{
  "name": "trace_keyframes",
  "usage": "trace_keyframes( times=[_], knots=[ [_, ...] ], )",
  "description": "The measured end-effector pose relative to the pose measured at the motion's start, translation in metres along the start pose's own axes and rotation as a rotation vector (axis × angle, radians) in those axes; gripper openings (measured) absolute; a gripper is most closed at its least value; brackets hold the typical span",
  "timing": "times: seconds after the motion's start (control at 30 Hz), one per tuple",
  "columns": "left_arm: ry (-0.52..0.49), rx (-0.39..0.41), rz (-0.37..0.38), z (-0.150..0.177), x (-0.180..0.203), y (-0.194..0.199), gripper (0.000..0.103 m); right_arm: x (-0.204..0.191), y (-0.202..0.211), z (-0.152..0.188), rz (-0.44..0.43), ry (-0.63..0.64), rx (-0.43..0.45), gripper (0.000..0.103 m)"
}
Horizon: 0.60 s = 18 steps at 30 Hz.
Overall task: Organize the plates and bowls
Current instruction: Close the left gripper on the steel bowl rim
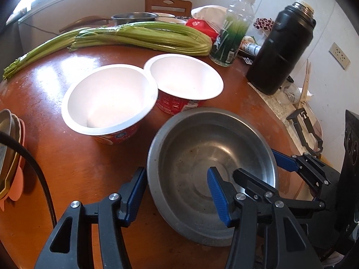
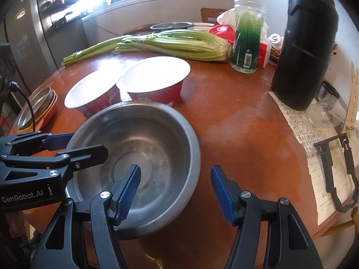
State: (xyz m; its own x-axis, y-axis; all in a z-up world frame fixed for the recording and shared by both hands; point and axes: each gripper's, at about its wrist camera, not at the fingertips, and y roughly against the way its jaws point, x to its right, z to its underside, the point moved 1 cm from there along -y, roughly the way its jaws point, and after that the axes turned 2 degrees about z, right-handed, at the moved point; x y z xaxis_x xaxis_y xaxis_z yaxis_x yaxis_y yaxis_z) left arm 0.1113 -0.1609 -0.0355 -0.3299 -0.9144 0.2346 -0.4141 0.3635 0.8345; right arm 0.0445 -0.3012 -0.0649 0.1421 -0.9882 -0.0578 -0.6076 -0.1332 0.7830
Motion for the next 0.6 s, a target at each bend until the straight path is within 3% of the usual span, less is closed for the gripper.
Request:
trace_keyframes(
  times=[0.13, 0.6],
  knots=[
    [-0.011, -0.008, 0.005, 0.001, 0.002, -0.002, 0.05, -0.008, 0.0, 0.0, -0.011, 0.031, 0.0, 0.058],
    [0.016, 0.02, -0.019, 0.01, -0.015, 0.021, 0.05, -0.029, 0.012, -0.002, -0.045, 0.068, 0.023, 0.058]
  ],
)
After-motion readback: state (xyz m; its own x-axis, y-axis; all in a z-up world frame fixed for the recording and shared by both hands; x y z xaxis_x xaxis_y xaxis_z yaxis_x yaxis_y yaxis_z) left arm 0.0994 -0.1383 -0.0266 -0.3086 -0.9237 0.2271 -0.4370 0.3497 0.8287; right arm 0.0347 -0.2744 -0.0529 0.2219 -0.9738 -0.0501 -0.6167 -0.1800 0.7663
